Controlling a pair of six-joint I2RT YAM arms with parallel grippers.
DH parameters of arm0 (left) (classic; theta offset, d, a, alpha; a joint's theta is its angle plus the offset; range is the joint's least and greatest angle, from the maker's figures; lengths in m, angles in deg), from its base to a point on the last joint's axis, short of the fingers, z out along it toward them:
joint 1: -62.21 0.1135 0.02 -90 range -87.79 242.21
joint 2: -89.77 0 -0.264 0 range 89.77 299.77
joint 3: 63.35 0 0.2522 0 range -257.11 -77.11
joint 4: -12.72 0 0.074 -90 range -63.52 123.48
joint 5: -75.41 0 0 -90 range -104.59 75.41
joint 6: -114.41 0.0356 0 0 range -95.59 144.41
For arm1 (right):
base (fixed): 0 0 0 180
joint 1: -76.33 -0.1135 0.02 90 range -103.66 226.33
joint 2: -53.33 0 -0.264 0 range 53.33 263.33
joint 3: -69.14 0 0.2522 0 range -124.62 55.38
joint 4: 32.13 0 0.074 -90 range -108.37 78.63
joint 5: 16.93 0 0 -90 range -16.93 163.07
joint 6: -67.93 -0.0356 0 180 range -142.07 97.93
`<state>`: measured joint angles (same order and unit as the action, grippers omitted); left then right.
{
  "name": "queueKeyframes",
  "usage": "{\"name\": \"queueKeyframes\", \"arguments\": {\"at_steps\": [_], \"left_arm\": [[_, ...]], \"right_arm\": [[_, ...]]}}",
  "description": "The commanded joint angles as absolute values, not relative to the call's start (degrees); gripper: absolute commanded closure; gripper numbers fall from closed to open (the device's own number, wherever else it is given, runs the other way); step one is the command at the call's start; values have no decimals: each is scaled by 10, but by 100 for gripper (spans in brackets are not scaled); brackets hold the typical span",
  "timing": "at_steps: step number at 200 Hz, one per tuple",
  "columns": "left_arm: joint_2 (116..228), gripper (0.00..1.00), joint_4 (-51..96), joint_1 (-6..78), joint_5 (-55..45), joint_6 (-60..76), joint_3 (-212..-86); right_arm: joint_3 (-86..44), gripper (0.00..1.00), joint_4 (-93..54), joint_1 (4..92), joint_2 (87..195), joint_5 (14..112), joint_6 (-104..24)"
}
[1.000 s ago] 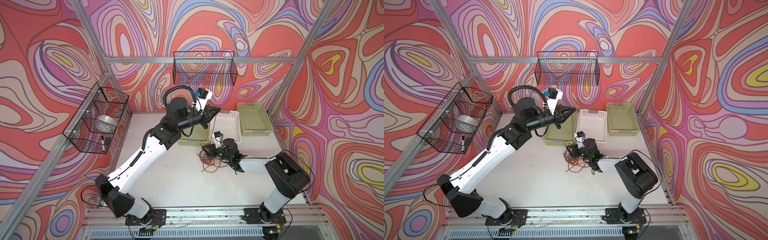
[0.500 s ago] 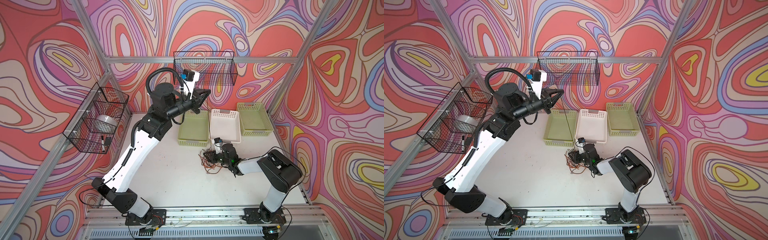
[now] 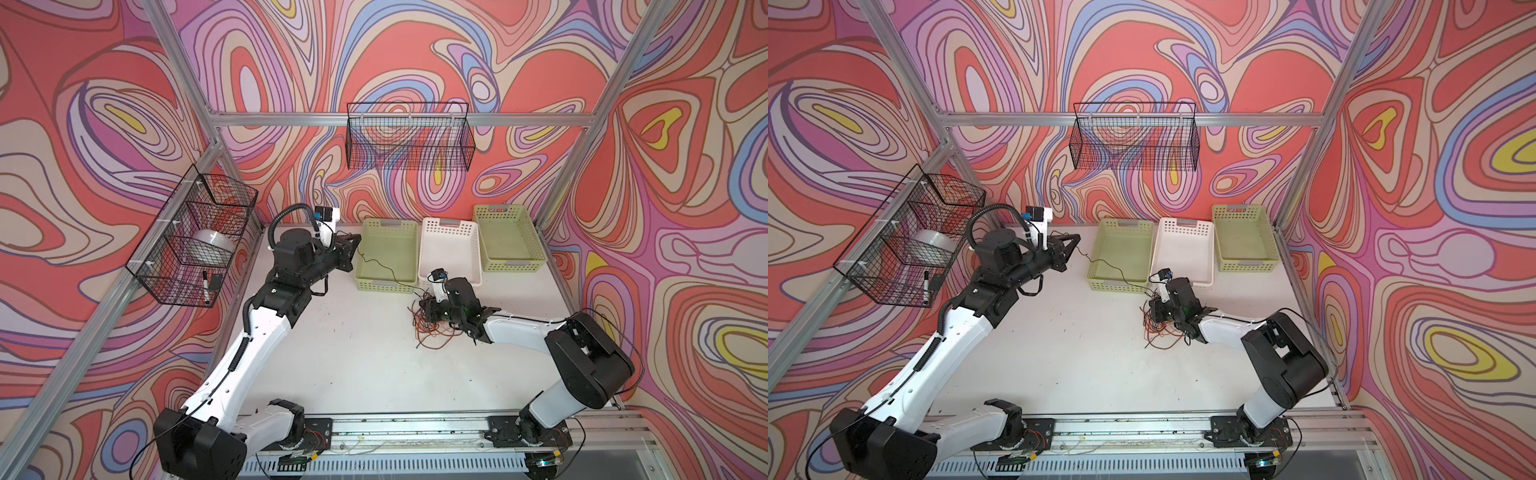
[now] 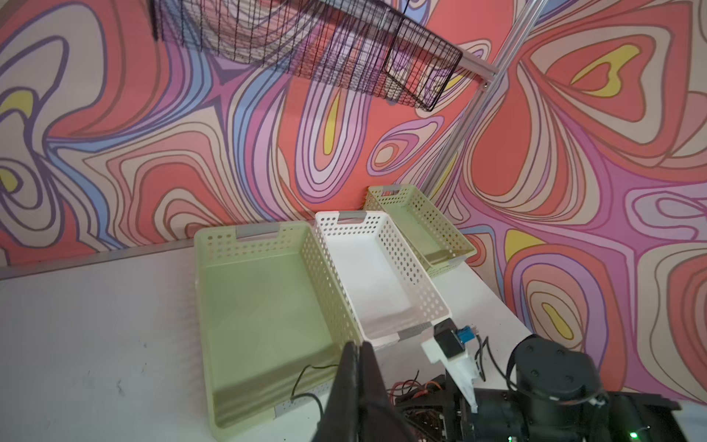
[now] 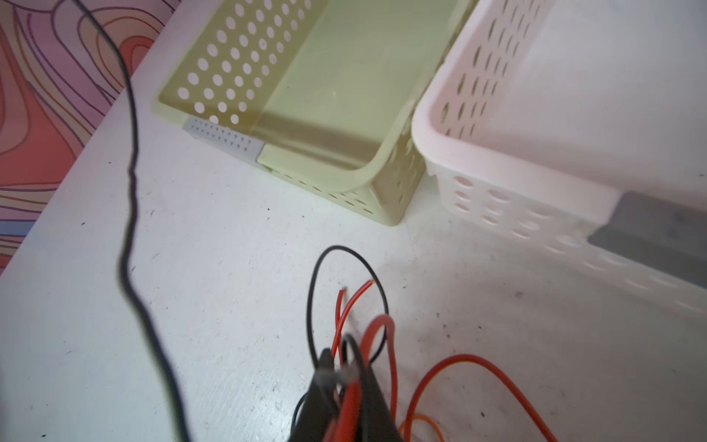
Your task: Untangle the cables
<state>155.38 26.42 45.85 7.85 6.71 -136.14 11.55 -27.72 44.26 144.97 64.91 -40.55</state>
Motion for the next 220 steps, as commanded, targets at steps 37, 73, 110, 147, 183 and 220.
{"name": "queueKeyframes", "arguments": {"at_steps": [37, 73, 110, 147, 183, 220], "left_arm": [[1488, 75, 41, 469, 54, -7, -1113], [1469, 18, 69, 473, 21, 13, -1072], [1474, 0, 162, 472, 47, 126, -1114], [1543, 7, 197, 407, 99, 245, -1178], [1658, 20, 171, 330, 118, 308, -1234], [1761, 30, 131, 303, 140, 318, -1286]], "right_arm": [[48, 93, -92, 439, 1424, 718, -342], [33, 93, -52, 439, 1423, 721, -303], [25, 93, -42, 439, 1416, 711, -262], [24, 93, -39, 439, 1402, 685, -234], [36, 93, -44, 439, 1379, 662, -213], [53, 93, -51, 439, 1347, 649, -192]]}}
